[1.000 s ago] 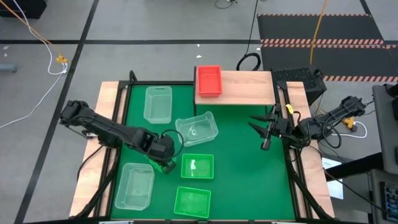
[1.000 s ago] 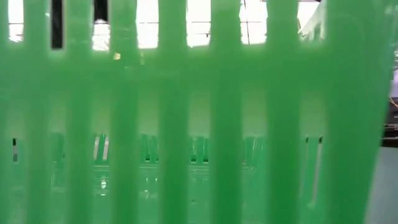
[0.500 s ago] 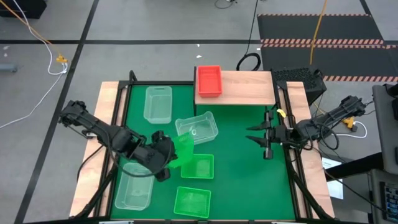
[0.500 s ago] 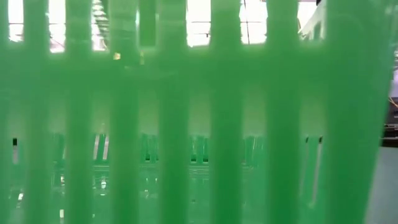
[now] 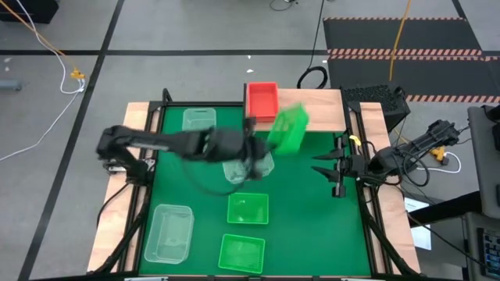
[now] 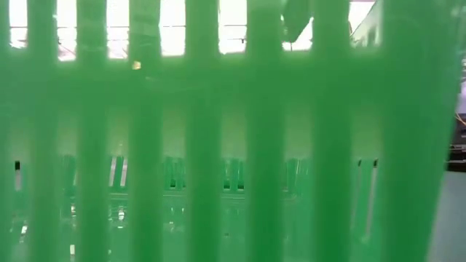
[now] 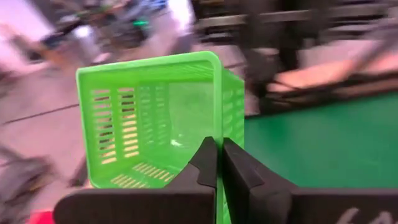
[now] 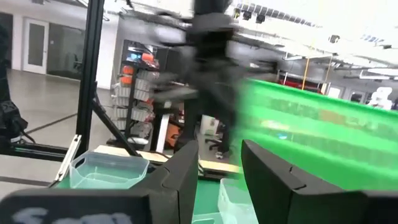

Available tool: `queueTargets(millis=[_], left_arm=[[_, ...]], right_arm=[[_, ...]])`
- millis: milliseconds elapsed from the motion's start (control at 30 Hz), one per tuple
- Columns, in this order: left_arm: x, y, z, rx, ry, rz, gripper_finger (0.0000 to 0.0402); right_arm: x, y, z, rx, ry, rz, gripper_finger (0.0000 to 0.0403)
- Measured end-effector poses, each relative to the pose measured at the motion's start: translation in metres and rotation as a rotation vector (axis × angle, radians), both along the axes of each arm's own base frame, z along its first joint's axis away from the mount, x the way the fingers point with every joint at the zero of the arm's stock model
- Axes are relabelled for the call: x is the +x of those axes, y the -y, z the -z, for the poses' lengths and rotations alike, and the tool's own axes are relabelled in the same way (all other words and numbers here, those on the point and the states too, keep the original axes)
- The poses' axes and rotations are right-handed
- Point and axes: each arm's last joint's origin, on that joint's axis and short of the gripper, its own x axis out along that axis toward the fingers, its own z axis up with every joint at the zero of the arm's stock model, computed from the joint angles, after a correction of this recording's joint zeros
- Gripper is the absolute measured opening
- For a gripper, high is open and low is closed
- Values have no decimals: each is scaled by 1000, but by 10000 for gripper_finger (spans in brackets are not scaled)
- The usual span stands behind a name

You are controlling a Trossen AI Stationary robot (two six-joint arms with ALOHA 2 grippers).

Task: Stack baskets on shelf by color
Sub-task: Put the top left green bin on the shelf

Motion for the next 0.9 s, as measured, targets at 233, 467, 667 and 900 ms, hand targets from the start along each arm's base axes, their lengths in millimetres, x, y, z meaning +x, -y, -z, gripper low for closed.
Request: queueTargets(millis=[233,467,667,900], left_arm=[[64,-85,10,-19,-38,-130,4],[110,-123,43,63,-89,-141,4],[113,-142,62,42,-163,-178,4],[111,-138,68,12,-223,-178,16]], right_arm=[[-1,1,-2,-65,10,15,116],[-5,3,-1,-92,-9,21,116],[-11,6,-1,-99,-22,22,116],[-15,8,-3,-105,-8,25,116]])
